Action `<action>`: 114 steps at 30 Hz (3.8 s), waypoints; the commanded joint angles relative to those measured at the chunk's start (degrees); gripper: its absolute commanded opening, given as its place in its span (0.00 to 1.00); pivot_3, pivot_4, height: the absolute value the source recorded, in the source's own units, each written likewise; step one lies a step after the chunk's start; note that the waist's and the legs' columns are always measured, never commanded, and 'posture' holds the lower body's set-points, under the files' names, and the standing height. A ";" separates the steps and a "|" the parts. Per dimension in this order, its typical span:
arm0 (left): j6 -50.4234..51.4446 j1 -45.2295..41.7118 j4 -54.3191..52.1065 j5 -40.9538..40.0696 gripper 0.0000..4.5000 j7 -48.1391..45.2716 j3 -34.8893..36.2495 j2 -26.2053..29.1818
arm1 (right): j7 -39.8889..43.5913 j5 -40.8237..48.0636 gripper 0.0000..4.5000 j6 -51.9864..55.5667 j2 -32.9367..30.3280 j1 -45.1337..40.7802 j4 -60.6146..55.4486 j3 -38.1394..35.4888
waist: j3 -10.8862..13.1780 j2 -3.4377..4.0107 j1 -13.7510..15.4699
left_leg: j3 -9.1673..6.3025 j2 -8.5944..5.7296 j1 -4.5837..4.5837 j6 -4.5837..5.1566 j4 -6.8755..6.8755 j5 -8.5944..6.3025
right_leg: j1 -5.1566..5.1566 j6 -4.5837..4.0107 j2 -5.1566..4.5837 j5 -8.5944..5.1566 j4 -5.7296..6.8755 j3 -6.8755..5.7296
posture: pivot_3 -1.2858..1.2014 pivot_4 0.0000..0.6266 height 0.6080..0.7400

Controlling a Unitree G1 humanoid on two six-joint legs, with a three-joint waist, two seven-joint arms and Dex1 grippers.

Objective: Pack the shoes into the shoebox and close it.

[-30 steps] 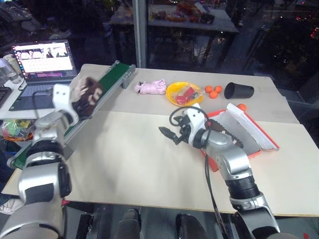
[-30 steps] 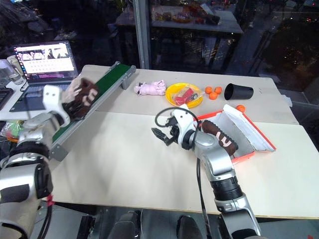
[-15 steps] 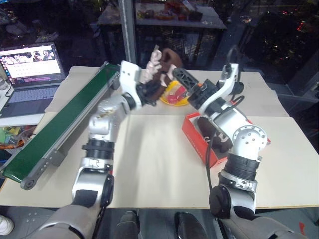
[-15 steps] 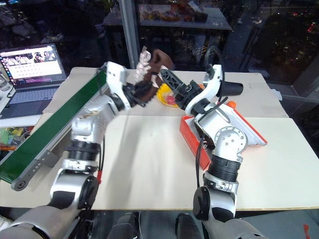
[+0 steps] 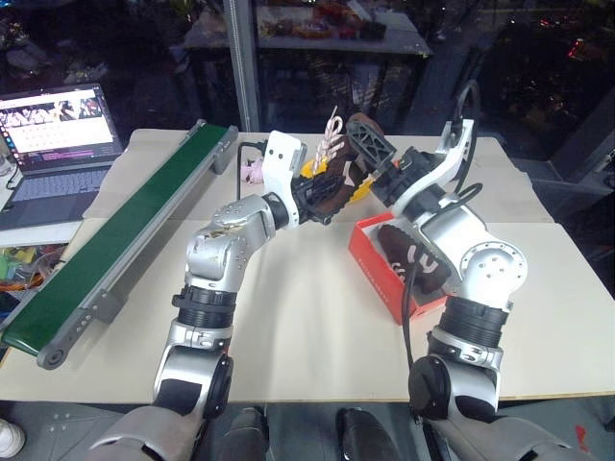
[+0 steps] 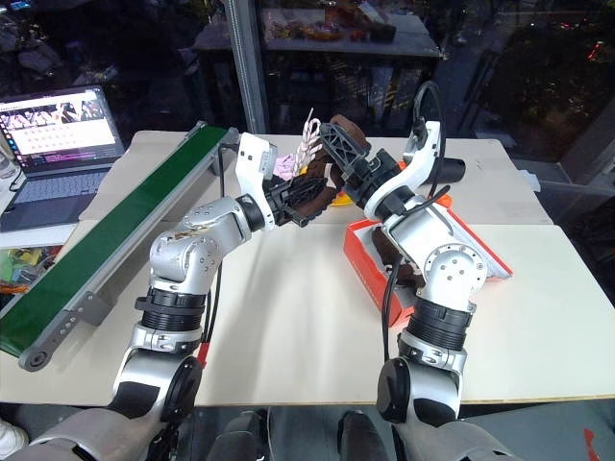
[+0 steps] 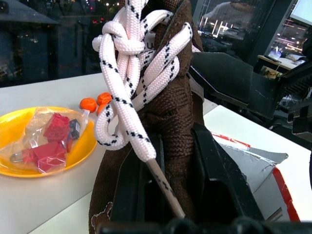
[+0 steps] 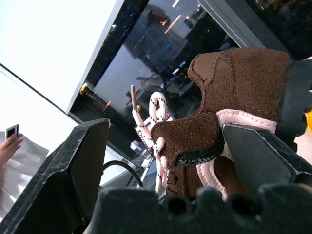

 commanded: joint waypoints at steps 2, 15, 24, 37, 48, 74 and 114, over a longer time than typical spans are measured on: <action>-4.19 -4.57 0.24 -0.91 0.13 -3.40 0.75 2.97 | -1.97 2.94 1.00 -1.31 -2.31 0.27 -0.44 -1.76 | 0.00 0.00 -0.01 | 0.00 0.00 0.00 0.00 0.00 0.00 | 0.00 0.00 0.00 0.00 0.00 0.00 | 0.52 0.24 1.00; -4.05 -7.05 1.81 -2.21 0.13 -2.57 0.93 4.64 | -4.74 10.19 1.00 1.31 -9.24 4.53 -1.71 0.68 | 0.01 0.02 -0.01 | 0.00 0.00 -0.02 0.01 -0.02 -0.01 | 0.00 0.00 -0.01 0.00 -0.04 0.00 | 0.52 0.24 1.00; 4.05 -3.44 -7.60 -5.94 0.13 -1.17 -1.60 1.69 | -2.83 9.66 1.00 -1.72 -10.37 1.41 0.31 1.51 | 0.02 0.08 -0.31 | 0.00 0.00 0.02 0.02 0.00 -0.01 | 0.00 0.00 0.03 0.00 -0.01 0.07 | 0.52 0.24 1.00; 5.59 -2.69 -8.87 -6.51 0.12 0.07 -1.57 0.71 | -2.41 7.10 0.52 -4.89 -9.55 0.16 1.17 2.59 | 0.03 0.10 -0.10 | 0.00 0.00 0.01 0.05 0.01 -0.02 | 0.00 0.01 0.04 -0.01 -0.05 0.11 | 0.52 0.24 1.00; 6.12 -3.91 -8.89 -9.76 0.32 4.34 5.22 -0.19 | -3.31 2.76 0.06 -7.20 -12.15 -1.53 3.46 2.04 | 0.04 0.11 -0.06 | 0.00 0.00 0.00 0.05 0.01 -0.02 | 0.00 0.01 0.04 -0.01 -0.06 0.11 | 0.52 0.24 1.00; 1.84 -0.16 -6.32 -5.80 0.89 6.31 5.21 8.86 | 43.56 -22.33 0.05 -4.45 -48.48 10.82 15.92 21.09 | 0.16 0.24 1.33 | 0.02 -0.07 -0.05 0.06 0.08 -0.04 | 0.03 0.07 0.02 0.01 -0.19 0.17 | 0.52 0.24 1.00; 1.41 2.91 -10.65 -5.96 0.89 9.92 5.53 7.95 | 62.59 -58.13 0.05 -23.54 -39.71 1.68 45.29 51.49 | -0.33 -0.38 1.48 | 0.01 -0.09 0.99 -0.02 0.14 -0.14 | 1.13 0.53 0.02 -0.28 -0.31 0.15 | 0.52 0.24 1.00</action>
